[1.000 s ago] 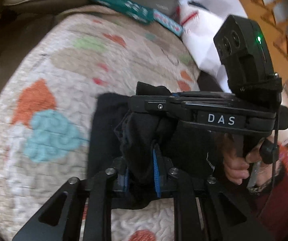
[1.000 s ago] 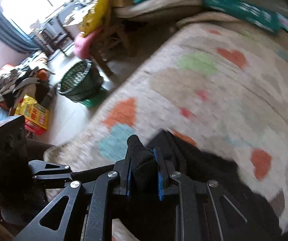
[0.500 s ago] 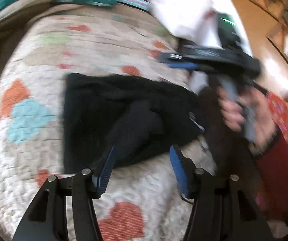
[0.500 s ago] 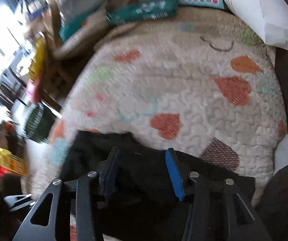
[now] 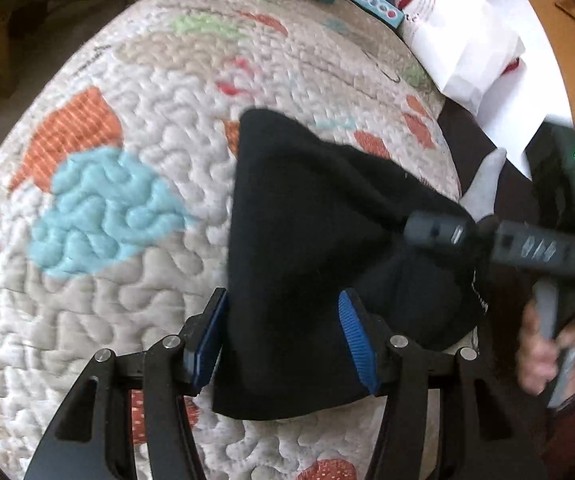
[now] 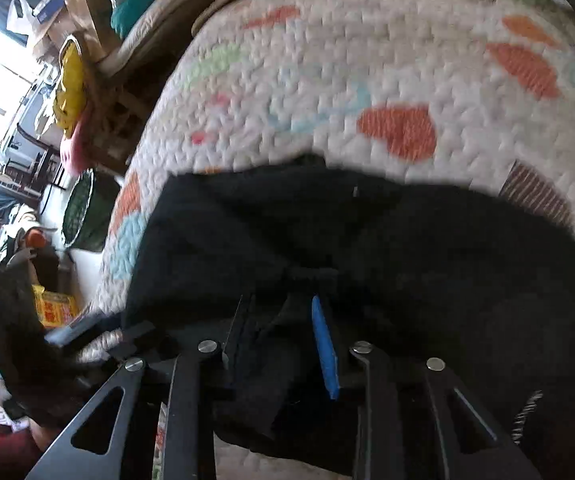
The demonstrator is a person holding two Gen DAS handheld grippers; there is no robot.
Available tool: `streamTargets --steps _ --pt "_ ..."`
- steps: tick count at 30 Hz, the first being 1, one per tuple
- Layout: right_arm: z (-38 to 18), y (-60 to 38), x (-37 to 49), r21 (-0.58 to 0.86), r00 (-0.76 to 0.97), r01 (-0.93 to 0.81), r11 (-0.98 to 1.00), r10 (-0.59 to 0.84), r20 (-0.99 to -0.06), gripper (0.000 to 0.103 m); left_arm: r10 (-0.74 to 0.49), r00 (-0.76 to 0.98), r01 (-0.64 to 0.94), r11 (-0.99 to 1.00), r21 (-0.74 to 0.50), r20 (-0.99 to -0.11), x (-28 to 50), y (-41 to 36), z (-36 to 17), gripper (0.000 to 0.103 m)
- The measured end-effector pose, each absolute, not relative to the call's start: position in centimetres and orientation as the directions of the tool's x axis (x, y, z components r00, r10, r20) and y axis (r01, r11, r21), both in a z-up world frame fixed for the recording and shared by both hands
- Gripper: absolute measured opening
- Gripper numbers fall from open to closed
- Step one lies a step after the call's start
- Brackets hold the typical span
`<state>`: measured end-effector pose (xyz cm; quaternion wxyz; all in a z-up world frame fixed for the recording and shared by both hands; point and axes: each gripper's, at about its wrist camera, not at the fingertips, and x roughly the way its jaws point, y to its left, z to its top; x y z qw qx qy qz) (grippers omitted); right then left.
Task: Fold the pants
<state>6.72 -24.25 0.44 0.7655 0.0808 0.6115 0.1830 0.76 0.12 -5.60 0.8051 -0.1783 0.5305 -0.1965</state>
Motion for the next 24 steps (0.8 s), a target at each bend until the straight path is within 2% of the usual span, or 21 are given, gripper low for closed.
streamTargets --steps 3,9,11,13,14,16,19,24 --pt "2.8 -22.1 7.4 0.267 0.247 -0.277 0.923 0.337 -0.908 0.034 -0.514 0.373 0.143 0.854 -0.499 -0.772 0.8 -0.1 -5.8 0.055" --pt "2.0 -15.1 11.8 0.296 0.211 -0.387 0.873 0.397 -0.893 0.043 -0.547 0.380 0.144 0.831 -0.537 -0.746 0.5 0.5 -5.9 0.054" --pt "0.8 -12.8 13.3 0.292 0.181 -0.404 0.867 0.389 -0.903 0.050 -0.535 0.378 0.148 0.841 -0.521 -0.756 0.5 0.5 -5.9 0.039" --pt "-1.0 -11.2 14.1 0.252 0.139 -0.423 0.870 0.337 -0.931 0.050 -0.535 0.372 0.142 0.840 -0.523 -0.758 0.5 0.8 -6.1 0.024" --pt "-1.9 -10.2 14.3 0.228 0.117 -0.428 0.874 0.304 -0.945 0.045 -0.543 0.368 0.136 0.834 -0.534 -0.754 0.6 1.0 -6.1 0.022" --pt "-3.0 -9.1 14.3 0.162 0.096 -0.445 0.881 0.226 -0.969 0.021 -0.555 0.366 0.117 0.824 -0.555 -0.747 0.6 1.4 -6.1 0.017" --pt "-2.5 -8.0 13.9 0.114 0.118 -0.483 0.868 0.193 -0.974 0.015 -0.558 0.371 0.100 0.818 -0.566 -0.742 0.5 2.0 -5.7 0.013" --pt "-1.5 -6.4 14.3 0.108 0.134 -0.486 0.867 0.196 -0.971 0.013 -0.557 0.396 0.050 0.807 -0.589 -0.730 0.4 4.5 -4.8 0.012"
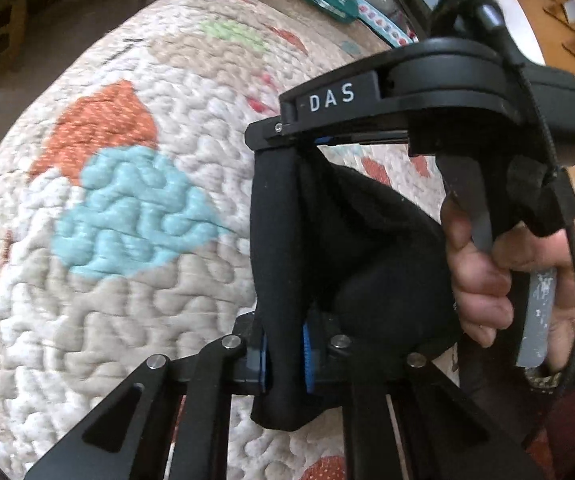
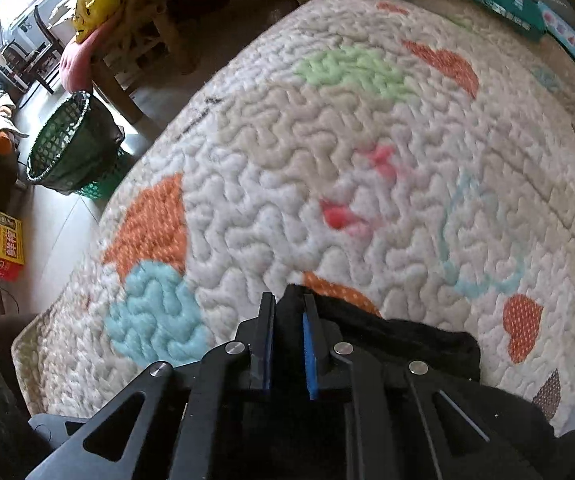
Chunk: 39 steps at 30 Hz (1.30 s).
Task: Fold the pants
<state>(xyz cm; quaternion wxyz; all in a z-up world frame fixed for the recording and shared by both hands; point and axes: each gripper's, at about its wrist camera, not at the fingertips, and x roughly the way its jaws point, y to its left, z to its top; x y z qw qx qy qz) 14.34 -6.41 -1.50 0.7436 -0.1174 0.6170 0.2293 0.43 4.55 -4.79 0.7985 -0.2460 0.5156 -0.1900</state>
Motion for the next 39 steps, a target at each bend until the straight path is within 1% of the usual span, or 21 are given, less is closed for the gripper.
streamTargets --steps 5,6,7,9,11,12,13,14,16,17,19,22,24,25,26,27,28,29,31,35,39 --pt "-1.2 -2.9 15.0 0.114 0.132 -0.521 0.846 0.212 -0.968 0.013 -0.498 0.426 -0.019 0.829 -0.558 -0.755 0.6 7.5 -4.7 0.012" --pt "-1.4 -2.2 15.2 0.109 0.131 -0.519 0.848 0.205 -0.970 0.013 -0.493 0.417 -0.040 0.829 -0.557 -0.764 0.9 7.8 -5.1 0.016" --pt "-1.8 -1.8 15.4 0.102 0.127 -0.509 0.855 0.191 -0.973 0.018 -0.493 0.404 -0.063 0.825 -0.562 -0.770 0.9 8.1 -5.6 0.022" --pt "-2.5 -1.8 15.8 0.099 0.125 -0.490 0.866 0.182 -0.975 0.022 -0.507 0.402 -0.098 0.804 -0.586 -0.763 0.8 8.6 -6.2 0.023" --pt "-1.8 -2.8 15.9 0.133 0.135 -0.463 0.876 0.218 -0.967 0.032 -0.511 0.401 -0.097 0.801 -0.590 -0.760 0.5 8.7 -5.8 0.026" --pt "-0.5 -4.2 15.6 0.168 0.159 -0.436 0.884 0.259 -0.953 0.035 -0.497 0.412 -0.092 0.811 -0.578 -0.763 0.3 8.9 -5.3 0.028" --pt "0.7 -5.5 15.1 0.190 0.191 -0.411 0.891 0.288 -0.938 0.045 -0.475 0.432 -0.092 0.822 -0.562 -0.766 -0.1 9.3 -4.8 0.030" --pt "1.6 -6.8 14.4 0.203 0.215 -0.393 0.897 0.305 -0.928 0.051 -0.456 0.453 -0.091 0.831 -0.549 -0.766 -0.4 9.5 -4.2 0.030" --pt "3.6 -9.9 12.2 0.218 0.259 -0.361 0.907 0.322 -0.911 0.051 -0.420 0.505 -0.080 0.847 -0.526 -0.754 -1.0 10.0 -2.7 0.032" --pt "4.1 -11.4 10.9 0.204 0.272 -0.348 0.915 0.307 -0.912 0.051 -0.394 0.536 -0.066 0.862 -0.502 -0.747 -1.2 10.0 -1.8 0.033" --pt "4.2 -13.9 8.0 0.175 0.295 -0.319 0.931 0.273 -0.916 0.051 -0.353 0.564 -0.031 0.894 -0.446 -0.746 -0.9 9.3 -1.1 0.043" --pt "2.8 -15.8 5.0 0.163 0.278 -0.287 0.944 0.245 -0.929 0.051 -0.314 0.550 0.022 0.932 -0.363 -0.774 -0.6 7.2 -1.6 0.045" --pt "0.5 -16.1 3.4 0.071 0.265 -0.268 0.961 0.145 -0.953 0.051 -0.280 0.510 0.056 0.954 -0.294 -0.813 -0.8 5.3 -2.5 0.045" --pt "-0.6 -16.4 2.6 -0.001 0.278 -0.258 0.966 0.073 -0.958 0.053 -0.259 0.488 0.069 0.963 -0.259 -0.834 -1.0 4.7 -3.2 0.045" --pt "-1.1 -17.4 1.6 -0.047 0.311 -0.245 0.968 0.033 -0.950 0.058 -0.251 0.475 0.076 0.967 -0.245 -0.843 -1.1 4.5 -3.8 0.045" --pt "-1.0 -17.9 1.1 -0.056 0.350 -0.226 0.973 0.027 -0.936 0.066 -0.246 0.468 0.080 0.968 -0.237 -0.848 -0.9 4.2 -4.1 0.046" --pt "-0.8 -18.5 0.7 -0.060 0.362 -0.203 0.977 0.018 -0.932 0.067 -0.239 0.474 0.082 0.970 -0.228 -0.848 -0.9 4.1 -4.1 0.048" --pt "-0.7 -19.2 0.4 -0.054 0.349 -0.182 0.982 0.013 -0.937 0.067 -0.239 0.477 0.086 0.970 -0.226 -0.846 -1.2 4.2 -3.9 0.049" --pt "0.2 -20.9 -0.2 0.026 0.358 -0.149 0.988 0.078 -0.930 0.067 -0.245 0.489 0.088 0.969 -0.232 -0.837 -1.2 4.2 -3.5 0.051" --pt "2.7 -25.7 -2.0 0.187 0.444 -0.010 0.982 0.172 -0.879 0.068 -0.227 0.524 0.085 0.973 -0.215 -0.821 -1.4 4.4 -2.5 0.053" --pt "2.7 -29.4 -3.3 0.327 0.491 0.108 0.939 0.236 -0.839 0.068 -0.190 0.550 0.088 0.981 -0.171 -0.813 -1.8 4.1 -1.6 0.054"
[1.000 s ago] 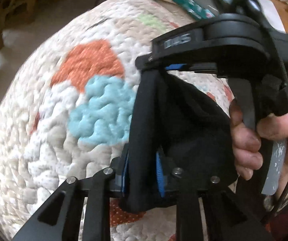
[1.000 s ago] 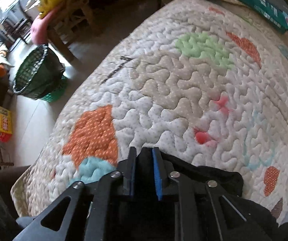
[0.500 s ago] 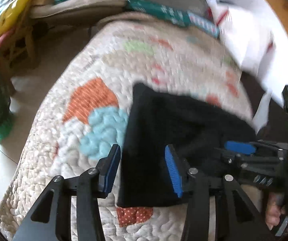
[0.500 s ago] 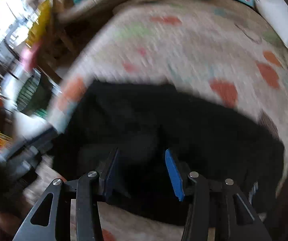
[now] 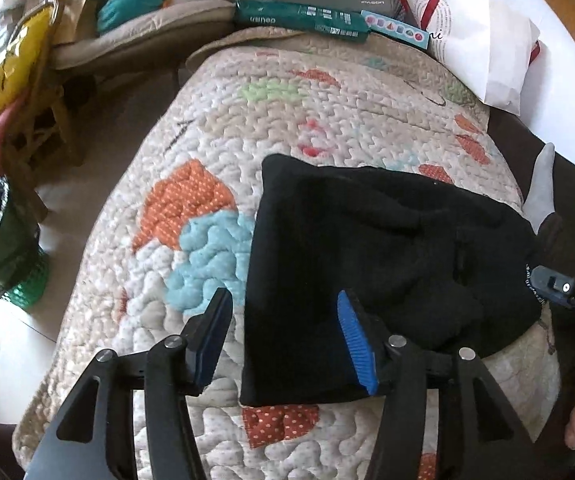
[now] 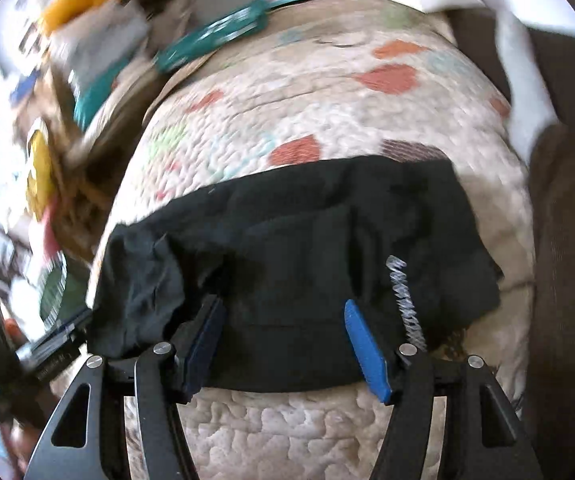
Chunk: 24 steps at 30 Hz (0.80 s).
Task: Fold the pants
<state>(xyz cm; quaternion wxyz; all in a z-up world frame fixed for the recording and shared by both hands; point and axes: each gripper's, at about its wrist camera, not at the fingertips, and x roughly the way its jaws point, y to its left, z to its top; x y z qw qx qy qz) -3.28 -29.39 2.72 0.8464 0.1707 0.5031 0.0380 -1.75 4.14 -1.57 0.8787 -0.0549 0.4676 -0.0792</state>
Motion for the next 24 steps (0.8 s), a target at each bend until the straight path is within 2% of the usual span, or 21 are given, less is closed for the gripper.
streamTargets --steps 6,16,24 --pt "2.0 -28.2 -3.2 0.319 0.497 0.120 0.940 0.221 -0.839 0.068 -0.139 0.584 0.087 0.990 -0.108 -0.800 -2.3 3.8 -1.0 0.062" --pt "1.2 -23.2 -3.6 0.163 0.520 -0.012 0.987 0.145 -0.842 0.068 -0.154 0.592 0.091 0.988 -0.124 -0.791 -2.3 3.7 -0.1 0.063" --pt "2.0 -22.5 -4.9 0.060 0.558 -0.010 0.998 0.055 -0.828 0.068 -0.178 0.652 0.096 0.984 -0.152 -0.737 -3.0 4.1 2.8 0.063"
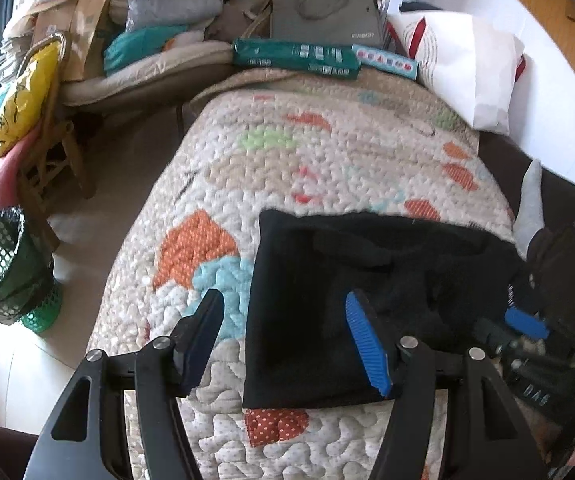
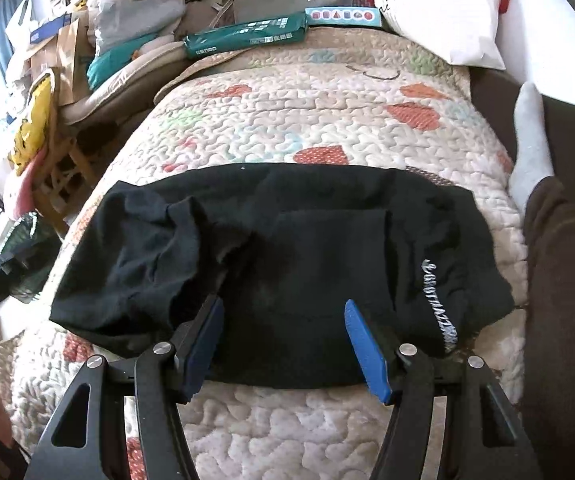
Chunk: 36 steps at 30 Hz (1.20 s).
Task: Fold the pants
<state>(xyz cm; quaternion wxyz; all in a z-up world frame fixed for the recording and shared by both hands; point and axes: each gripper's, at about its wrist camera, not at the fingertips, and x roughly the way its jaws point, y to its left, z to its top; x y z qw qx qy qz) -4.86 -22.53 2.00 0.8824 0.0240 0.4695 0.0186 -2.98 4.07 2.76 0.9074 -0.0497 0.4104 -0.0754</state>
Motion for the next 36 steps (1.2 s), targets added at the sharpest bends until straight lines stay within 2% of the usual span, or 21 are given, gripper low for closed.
streamTargets --steps 8,12,14,16,19,21,24,28,32,36 --pt "3.5 -21.2 -9.6 0.008 0.515 -0.009 1.000 0.011 -0.857 0.068 -0.227 0.729 0.103 0.969 -0.225 -0.646 -4.6 6.0 6.1 0.069" --pt "4.7 -20.3 -9.3 0.037 0.534 0.003 0.999 0.030 -0.845 0.069 -0.161 0.770 0.106 0.986 -0.126 -0.617 -6.1 6.5 6.3 0.074" --pt "5.1 -20.3 -8.7 0.090 0.552 0.012 0.996 0.068 -0.831 0.070 -0.132 0.772 0.091 0.991 -0.097 -0.622 -6.1 6.6 5.9 0.075" --pt "5.1 -20.5 -8.4 0.131 0.564 0.004 0.991 0.106 -0.819 0.071 -0.126 0.763 0.065 0.991 -0.119 -0.634 -5.5 6.9 5.4 0.075" --pt "4.4 -21.4 -9.2 0.140 0.591 -0.021 0.990 0.126 -0.797 0.071 -0.179 0.706 0.061 0.979 -0.193 -0.685 -3.6 6.7 4.8 0.075" --pt "4.1 -22.3 -9.6 0.148 0.602 -0.027 0.989 0.135 -0.787 0.071 -0.211 0.693 0.080 0.973 -0.218 -0.689 -2.6 5.8 5.2 0.075" --pt "4.0 -24.6 -10.0 0.286 0.608 -0.001 0.958 0.228 -0.760 0.071 -0.269 0.659 0.168 0.963 -0.212 -0.702 -0.7 2.0 6.2 0.075" --pt "3.1 -28.2 -10.3 0.329 0.623 0.093 0.940 0.203 -0.756 0.071 -0.361 0.578 0.329 0.924 -0.195 -0.732 3.1 -5.4 7.2 0.075" --pt "1.5 -33.1 -10.7 0.429 0.621 0.279 0.859 0.179 -0.763 0.071 -0.469 0.424 0.479 0.842 -0.248 -0.774 7.0 -13.7 6.4 0.075" --pt "0.4 -36.3 -10.9 0.460 0.625 0.432 0.776 0.111 -0.773 0.071 -0.506 0.298 0.620 0.747 -0.239 -0.810 8.1 -21.5 4.7 0.075"
